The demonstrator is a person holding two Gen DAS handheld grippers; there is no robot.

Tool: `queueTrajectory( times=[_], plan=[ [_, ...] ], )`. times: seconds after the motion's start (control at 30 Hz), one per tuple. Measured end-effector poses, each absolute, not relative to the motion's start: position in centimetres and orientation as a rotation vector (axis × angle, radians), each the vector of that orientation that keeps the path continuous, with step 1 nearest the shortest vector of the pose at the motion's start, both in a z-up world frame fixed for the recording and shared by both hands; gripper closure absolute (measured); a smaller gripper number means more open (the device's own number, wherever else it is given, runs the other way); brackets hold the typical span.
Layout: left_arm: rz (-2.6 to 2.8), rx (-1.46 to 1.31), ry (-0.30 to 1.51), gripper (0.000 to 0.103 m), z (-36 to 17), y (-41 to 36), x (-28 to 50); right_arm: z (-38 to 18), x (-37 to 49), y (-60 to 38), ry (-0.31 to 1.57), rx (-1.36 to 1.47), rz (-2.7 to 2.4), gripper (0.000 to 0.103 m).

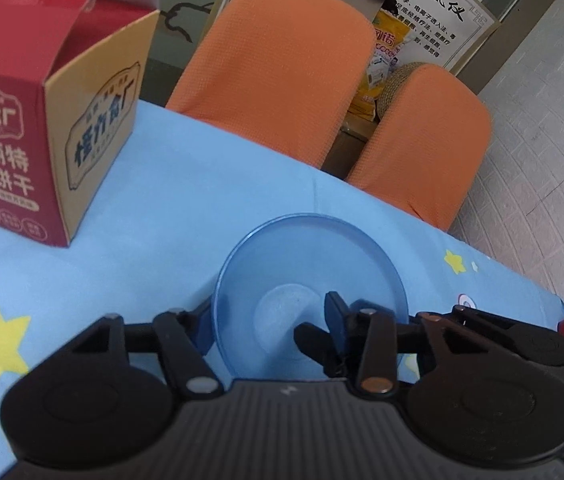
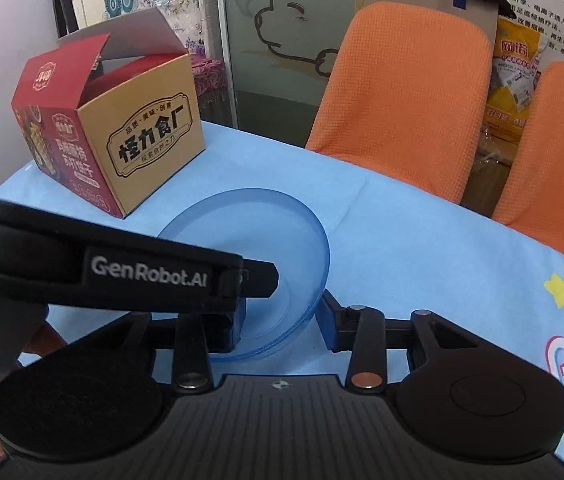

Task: Organize plates and bowls
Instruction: 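Carry the blue bowl into the white bowl and open the left tool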

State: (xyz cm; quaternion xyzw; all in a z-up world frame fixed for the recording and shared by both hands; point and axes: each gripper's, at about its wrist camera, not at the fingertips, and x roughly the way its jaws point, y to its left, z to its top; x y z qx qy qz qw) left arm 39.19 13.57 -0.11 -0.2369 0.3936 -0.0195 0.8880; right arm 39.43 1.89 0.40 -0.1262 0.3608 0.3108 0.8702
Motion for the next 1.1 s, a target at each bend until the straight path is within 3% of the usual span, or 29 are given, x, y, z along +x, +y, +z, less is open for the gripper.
queueTrajectory(
  times=[0.3, 0.67, 1.1],
  plan=[
    [-0.107, -0.518, 0.818, 0.061, 2.9, 11.5, 34.6, 2.6, 36.4, -0.1, 0.767, -0.228, 0.614, 0.033],
    [-0.251, -0.477, 0.782, 0.061, 6.8, 3.0, 24.3, 6.4, 26.6, -7.1, 0.715, -0.243, 0.511, 0.027],
    [-0.398, -0.382, 0.856, 0.060, 5.1, -4.8, 15.3, 4.6, 16.8, -14.4, 0.721, -0.186, 0.417, 0.016]
  ],
)
